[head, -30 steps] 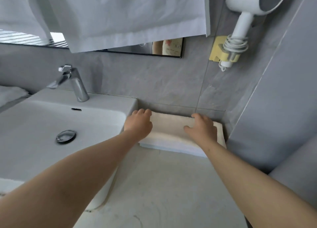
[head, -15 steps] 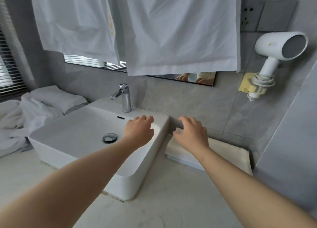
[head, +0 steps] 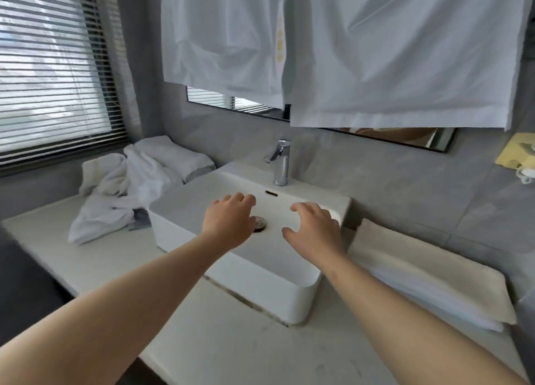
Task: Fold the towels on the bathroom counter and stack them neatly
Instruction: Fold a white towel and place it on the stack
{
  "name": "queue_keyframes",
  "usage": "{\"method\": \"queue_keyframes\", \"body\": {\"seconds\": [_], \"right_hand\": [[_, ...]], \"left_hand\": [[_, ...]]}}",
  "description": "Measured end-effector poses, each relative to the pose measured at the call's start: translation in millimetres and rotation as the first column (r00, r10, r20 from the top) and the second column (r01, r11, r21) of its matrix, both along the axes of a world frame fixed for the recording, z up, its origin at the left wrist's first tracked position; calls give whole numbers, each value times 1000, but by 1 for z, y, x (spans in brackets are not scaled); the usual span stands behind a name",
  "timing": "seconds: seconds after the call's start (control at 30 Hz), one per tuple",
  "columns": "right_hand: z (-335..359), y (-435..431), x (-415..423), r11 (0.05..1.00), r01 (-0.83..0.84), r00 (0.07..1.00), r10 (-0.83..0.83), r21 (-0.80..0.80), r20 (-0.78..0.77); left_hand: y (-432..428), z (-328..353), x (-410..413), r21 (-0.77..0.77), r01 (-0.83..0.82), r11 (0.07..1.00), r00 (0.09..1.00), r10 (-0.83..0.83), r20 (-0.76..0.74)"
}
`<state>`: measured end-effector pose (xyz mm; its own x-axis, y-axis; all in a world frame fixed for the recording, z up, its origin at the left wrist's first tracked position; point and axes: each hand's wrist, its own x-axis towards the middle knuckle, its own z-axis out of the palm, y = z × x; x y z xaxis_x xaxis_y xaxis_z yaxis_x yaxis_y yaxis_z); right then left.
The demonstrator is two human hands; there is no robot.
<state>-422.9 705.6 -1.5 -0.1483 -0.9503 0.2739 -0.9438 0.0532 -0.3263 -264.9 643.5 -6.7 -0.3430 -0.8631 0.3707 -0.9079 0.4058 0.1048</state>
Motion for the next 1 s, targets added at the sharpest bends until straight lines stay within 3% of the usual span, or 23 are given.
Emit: {"method": "queue_keyframes", "body": {"seconds": [0.47, 0.73, 1.0], "right_hand": [[-43, -70, 246, 953, -274, 961, 267, 130, 69], [-73, -117, 321, 895, -386, 923, 373, 224, 97], [-110, -206, 361, 886, -381, 923, 347, 264, 167]], "left_hand": [[-18, -36, 249, 104, -270, 957, 963, 270, 19], [-44, -65, 333, 167, -340, 926, 940, 342, 15], [-136, -96, 384, 269, -329, 905, 944, 325, 61]]}}
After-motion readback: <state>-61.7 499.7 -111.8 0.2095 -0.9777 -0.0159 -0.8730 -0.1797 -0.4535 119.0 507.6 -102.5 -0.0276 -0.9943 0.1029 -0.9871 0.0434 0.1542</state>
